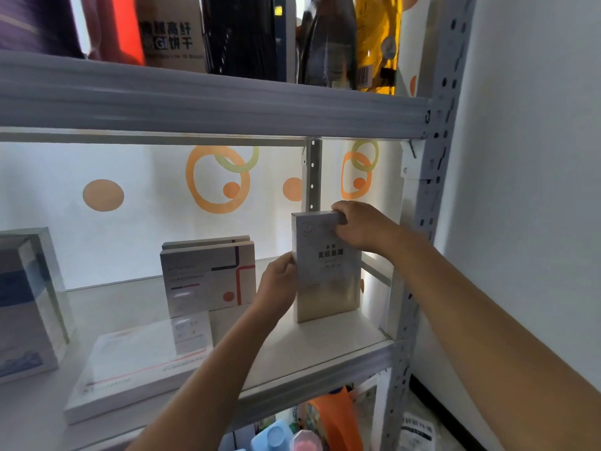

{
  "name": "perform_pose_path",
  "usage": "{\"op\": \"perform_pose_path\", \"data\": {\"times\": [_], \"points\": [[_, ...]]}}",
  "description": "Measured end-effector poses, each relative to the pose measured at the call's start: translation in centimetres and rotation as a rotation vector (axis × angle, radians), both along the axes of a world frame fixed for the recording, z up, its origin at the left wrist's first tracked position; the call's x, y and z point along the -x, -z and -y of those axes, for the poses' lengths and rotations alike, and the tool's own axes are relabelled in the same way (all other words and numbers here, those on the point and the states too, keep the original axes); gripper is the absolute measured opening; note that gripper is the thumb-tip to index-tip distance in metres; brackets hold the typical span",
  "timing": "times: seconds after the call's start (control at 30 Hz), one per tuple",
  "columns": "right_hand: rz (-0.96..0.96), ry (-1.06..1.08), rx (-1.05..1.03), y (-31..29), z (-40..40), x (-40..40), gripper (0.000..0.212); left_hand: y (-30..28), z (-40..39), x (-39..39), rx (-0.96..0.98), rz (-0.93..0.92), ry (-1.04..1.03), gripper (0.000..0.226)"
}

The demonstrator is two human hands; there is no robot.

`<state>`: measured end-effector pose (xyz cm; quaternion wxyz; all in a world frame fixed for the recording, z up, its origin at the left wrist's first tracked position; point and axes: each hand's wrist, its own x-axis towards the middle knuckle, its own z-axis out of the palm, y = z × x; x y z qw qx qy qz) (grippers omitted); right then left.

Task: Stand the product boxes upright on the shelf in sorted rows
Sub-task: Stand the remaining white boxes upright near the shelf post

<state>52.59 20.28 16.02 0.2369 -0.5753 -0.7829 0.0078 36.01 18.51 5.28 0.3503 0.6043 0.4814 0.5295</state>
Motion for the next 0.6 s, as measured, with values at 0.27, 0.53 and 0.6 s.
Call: {"op": "perform_pose_path", "data": {"times": [0.27, 0.53, 0.6], "points": [[-0.002, 0.076, -0.011, 0.0, 0.6, 0.1, 0.024, 0.1, 0.4, -1.2, -0.032, -0.038, -0.093, 0.026], [0.046, 0.095, -0.050, 0.0, 1.4, 0.3, 0.041, 0.1, 0.1, -0.6, 0.005, -0.043, -0.125, 0.022], [0.051, 0.075, -0.088, 0.0, 1.7, 0.6, 0.049, -0.2, 0.3, -0.7, 0.005, -0.044, -0.122, 0.025]]}}
